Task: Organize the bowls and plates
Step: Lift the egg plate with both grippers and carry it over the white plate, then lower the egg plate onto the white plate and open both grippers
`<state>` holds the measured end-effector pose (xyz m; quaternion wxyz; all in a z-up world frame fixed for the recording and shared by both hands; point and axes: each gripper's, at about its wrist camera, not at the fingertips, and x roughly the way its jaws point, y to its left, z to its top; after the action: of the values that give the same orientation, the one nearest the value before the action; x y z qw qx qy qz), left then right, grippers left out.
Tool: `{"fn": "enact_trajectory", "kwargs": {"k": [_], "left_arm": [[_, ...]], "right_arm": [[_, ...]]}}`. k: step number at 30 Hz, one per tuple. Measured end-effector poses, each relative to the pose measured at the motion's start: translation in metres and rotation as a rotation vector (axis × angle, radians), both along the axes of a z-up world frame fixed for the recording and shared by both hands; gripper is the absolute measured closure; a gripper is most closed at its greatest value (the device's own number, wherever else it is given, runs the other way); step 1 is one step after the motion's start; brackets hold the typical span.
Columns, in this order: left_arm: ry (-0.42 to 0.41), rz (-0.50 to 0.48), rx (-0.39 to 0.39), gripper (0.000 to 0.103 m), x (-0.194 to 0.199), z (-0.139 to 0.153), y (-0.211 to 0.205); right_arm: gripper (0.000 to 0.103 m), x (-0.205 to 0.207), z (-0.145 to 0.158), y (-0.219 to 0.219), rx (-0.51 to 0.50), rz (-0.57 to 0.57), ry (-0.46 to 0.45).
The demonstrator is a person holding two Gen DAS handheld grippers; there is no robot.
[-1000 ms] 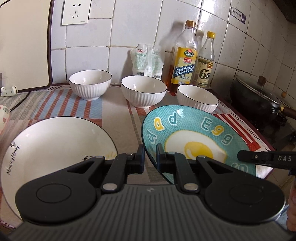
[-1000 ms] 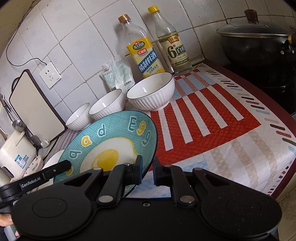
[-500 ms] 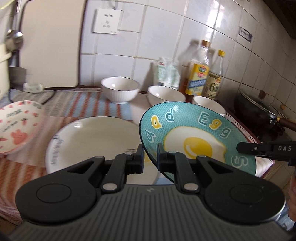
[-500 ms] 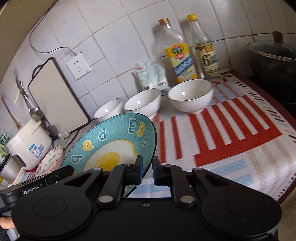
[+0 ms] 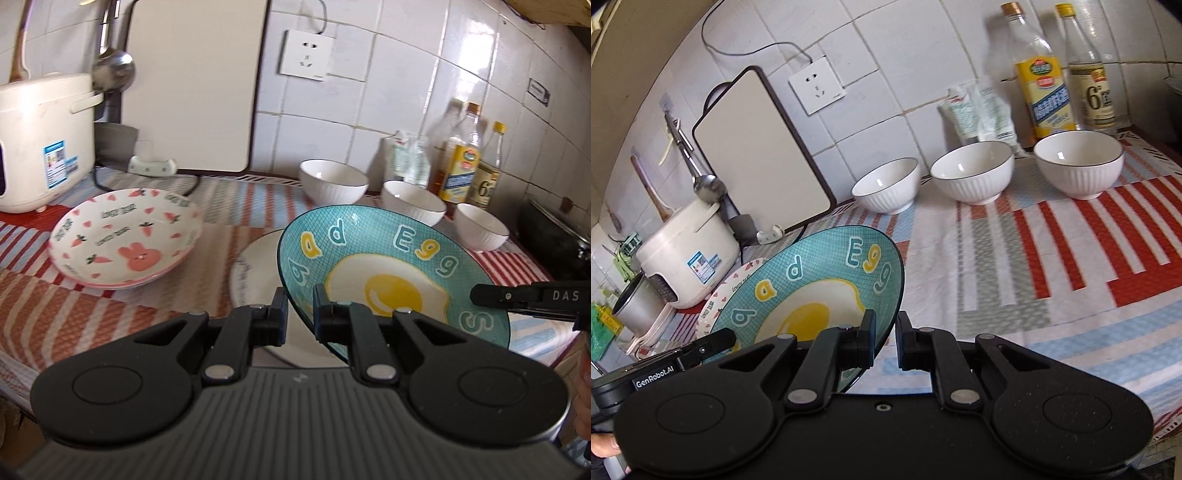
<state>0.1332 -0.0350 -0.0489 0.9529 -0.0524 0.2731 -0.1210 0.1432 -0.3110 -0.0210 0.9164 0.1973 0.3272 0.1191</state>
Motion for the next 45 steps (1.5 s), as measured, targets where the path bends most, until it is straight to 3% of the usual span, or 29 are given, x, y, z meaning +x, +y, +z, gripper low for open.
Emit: {"fn": "enact_trajectory", "kwargs": {"k": [10,22,30,36,42,45], "left_arm": [[0.035,0.021,0.001,0.092,0.02,-0.017,0.016],[0.049,0.021,0.007,0.091,0.034,-0.031,0.015],[0.037,0.036,0.017,0.09,0.033,-0.032,0.015],[0.03,0.04,0.047,0.09,0.038,-0.034,0.014],[0.038,0.024,0.064,0.083,0.035,-0.026,0.017],[0.039,-0.022,0.066,0.078,0.026,-0.015,0.019]], "right_arm": [[0.088,0.02,-0.016,0.019,-0.006,0.019,0.032],[0.088,0.031,-0.02,0.029,-0.082,0.002,0.016],[0.085,0.028,-0.023,0.046,-0.218,-0.009,-0.022],[0.085,0.026,-0.024,0.051,-0.265,-0.004,-0.047],[0.082,0.018,-0.009,0.056,-0.329,-0.006,-0.085],[0.079,0.009,0.005,0.052,-0.304,0.02,-0.094]]}}
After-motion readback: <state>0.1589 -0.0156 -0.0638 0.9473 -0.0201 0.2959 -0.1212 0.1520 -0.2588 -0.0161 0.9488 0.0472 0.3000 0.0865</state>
